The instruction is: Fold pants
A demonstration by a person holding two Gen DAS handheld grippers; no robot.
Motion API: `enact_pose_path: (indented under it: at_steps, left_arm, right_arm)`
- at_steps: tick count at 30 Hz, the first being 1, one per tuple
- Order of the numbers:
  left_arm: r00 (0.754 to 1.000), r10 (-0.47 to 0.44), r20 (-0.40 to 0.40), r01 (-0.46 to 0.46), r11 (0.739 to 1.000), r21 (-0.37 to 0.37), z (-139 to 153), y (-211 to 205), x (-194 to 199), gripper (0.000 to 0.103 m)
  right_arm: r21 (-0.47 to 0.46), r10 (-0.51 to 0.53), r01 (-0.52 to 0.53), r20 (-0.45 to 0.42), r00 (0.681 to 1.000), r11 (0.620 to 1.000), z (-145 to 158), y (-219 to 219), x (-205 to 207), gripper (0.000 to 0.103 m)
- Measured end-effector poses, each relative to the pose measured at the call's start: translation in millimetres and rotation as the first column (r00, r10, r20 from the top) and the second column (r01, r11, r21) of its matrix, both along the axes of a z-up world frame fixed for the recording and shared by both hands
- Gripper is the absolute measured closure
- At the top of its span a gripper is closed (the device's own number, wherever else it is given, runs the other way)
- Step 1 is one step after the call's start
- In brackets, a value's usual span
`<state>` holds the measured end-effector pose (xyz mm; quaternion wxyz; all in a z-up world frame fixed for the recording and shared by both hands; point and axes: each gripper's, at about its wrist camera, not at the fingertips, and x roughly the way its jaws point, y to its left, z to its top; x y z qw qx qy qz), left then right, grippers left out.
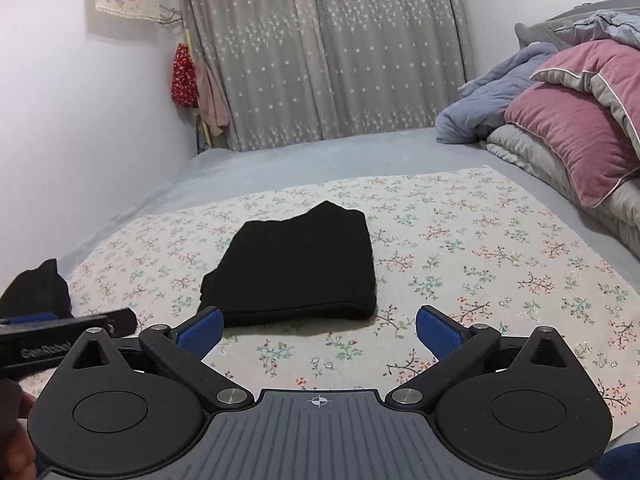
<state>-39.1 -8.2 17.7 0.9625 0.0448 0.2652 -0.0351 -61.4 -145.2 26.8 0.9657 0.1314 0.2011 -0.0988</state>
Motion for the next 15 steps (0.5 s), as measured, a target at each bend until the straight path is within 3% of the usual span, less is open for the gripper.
enact_pose_path:
  at_steps: [10,15]
  left_arm:
    - [0.999,-0.025,-0.034,0.027,0.998,0.058,-17,-11,-2,0.0]
    - [0.998,-0.036,-0.056,0.038,0.999,0.035,-18,-10,-1,0.0]
  right_arm:
    - [-0.019,0.002,-0.002,-0.016,1.0,1.0,-8,-5,1,0.0]
    - [-0.017,-0.003,0.003,-0.035,0.999,1.0,-14,-5,2,0.0]
